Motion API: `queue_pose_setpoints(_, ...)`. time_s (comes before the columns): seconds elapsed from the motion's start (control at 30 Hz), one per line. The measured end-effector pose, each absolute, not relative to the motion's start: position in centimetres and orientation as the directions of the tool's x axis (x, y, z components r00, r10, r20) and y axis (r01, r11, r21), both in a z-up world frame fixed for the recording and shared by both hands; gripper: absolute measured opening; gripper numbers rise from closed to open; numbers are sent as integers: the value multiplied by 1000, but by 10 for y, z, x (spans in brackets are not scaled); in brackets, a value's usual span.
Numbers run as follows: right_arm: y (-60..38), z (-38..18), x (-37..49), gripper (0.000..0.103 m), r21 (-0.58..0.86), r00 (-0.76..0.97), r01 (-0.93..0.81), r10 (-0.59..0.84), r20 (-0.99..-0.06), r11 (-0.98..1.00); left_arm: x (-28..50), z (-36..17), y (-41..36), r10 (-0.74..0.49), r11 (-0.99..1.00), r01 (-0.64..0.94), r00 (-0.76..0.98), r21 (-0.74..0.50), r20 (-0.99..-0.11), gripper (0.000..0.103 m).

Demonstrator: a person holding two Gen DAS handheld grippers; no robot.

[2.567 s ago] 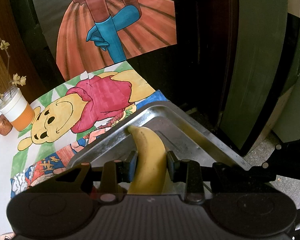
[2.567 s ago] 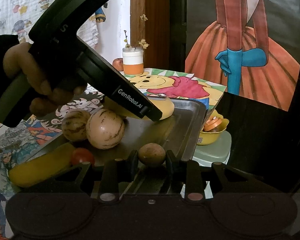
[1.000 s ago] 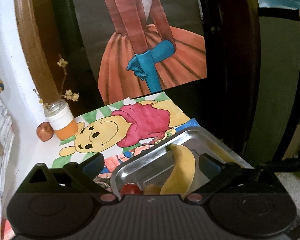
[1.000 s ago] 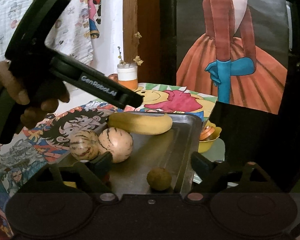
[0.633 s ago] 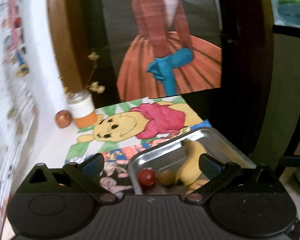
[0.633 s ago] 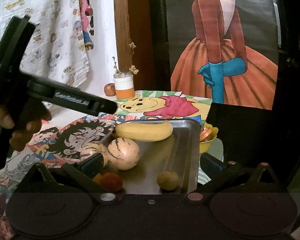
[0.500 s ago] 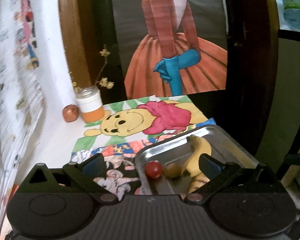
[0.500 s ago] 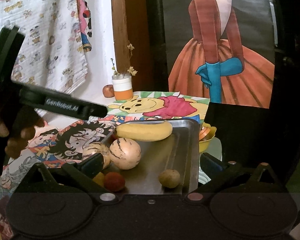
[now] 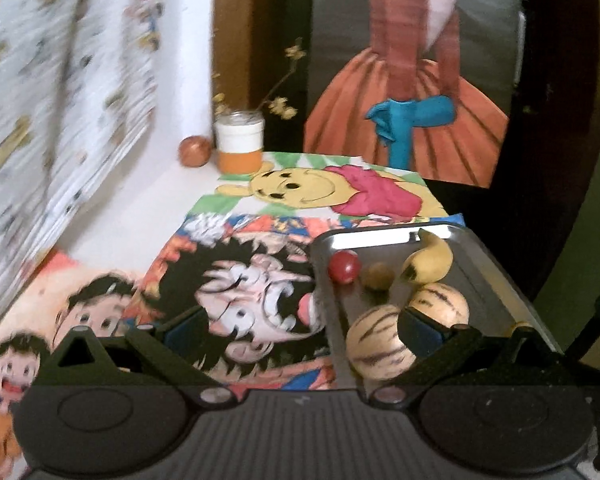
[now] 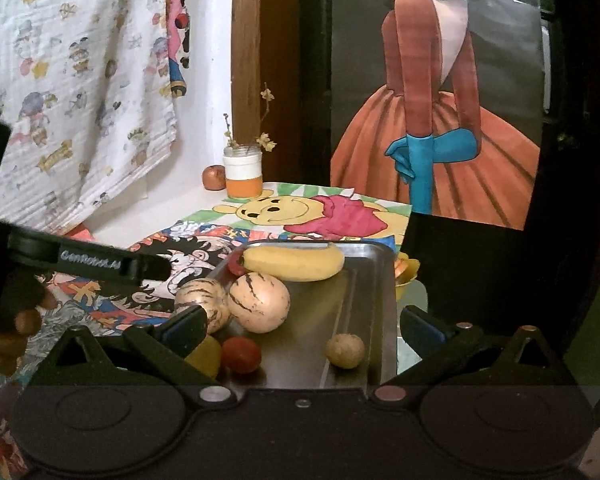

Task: Organize fruits
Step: 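Withdraw both open tools up and away from the tray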

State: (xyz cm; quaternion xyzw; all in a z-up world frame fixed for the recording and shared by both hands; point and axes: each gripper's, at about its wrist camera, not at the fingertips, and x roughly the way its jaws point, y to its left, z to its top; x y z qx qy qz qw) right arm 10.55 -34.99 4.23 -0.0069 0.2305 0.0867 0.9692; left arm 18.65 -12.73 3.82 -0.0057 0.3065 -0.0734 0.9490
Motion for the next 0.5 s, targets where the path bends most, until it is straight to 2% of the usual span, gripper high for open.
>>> queue_pose_setpoints(0.33,-342,41,94,102,107,885,-101,138,-445,989,151,41,-110,-76,997,49,833,-65,-548,103)
queue_pose_setpoints(0.5,-334,44,81,102,132,906,-66,114,-408,989,138,42,-100,-76,996,38,840,-82,-537,103)
